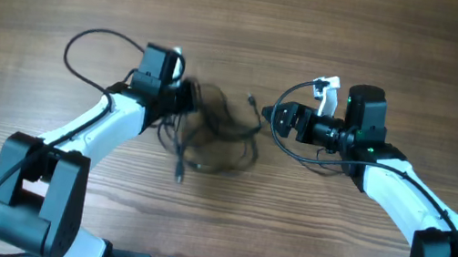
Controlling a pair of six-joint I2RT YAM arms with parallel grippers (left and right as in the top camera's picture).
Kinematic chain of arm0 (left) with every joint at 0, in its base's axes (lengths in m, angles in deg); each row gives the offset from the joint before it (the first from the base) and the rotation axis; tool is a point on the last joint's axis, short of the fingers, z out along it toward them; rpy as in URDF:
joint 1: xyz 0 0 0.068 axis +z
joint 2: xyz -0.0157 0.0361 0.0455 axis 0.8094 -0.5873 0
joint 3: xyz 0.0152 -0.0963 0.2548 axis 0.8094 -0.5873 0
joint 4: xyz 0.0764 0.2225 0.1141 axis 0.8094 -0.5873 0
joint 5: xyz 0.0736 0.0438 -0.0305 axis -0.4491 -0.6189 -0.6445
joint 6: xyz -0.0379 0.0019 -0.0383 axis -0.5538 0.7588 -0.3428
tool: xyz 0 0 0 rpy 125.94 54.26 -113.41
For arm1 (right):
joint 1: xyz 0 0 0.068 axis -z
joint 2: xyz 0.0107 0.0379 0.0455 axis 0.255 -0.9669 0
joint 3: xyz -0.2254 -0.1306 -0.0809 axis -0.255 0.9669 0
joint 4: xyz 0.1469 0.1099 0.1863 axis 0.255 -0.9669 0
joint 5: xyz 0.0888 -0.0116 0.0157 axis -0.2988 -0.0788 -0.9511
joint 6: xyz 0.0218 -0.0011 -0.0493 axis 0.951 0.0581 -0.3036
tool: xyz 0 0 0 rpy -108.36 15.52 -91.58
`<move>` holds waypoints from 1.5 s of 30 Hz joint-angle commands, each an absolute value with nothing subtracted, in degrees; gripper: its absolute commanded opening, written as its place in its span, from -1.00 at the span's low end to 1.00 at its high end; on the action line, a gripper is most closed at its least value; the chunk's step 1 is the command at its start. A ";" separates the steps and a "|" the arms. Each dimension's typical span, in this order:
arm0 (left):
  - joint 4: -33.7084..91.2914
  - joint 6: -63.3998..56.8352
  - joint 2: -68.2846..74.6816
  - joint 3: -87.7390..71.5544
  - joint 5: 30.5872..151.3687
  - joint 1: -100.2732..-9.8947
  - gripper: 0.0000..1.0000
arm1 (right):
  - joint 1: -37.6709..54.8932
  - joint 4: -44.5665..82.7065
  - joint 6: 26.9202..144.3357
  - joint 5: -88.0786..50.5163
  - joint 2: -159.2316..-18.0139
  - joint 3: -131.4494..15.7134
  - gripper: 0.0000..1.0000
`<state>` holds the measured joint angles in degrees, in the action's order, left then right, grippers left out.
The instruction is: Untangle cables
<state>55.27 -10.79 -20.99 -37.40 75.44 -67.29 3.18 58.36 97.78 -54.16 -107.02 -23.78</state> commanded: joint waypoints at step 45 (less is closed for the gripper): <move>47.53 -8.80 -23.22 -30.17 73.36 -67.95 -0.31 | 2.94 50.90 103.66 -53.17 -107.54 -24.00 0.99</move>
<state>47.60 -9.50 -22.67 -29.84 71.61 -66.50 3.18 50.95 103.59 -54.09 -107.02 -23.78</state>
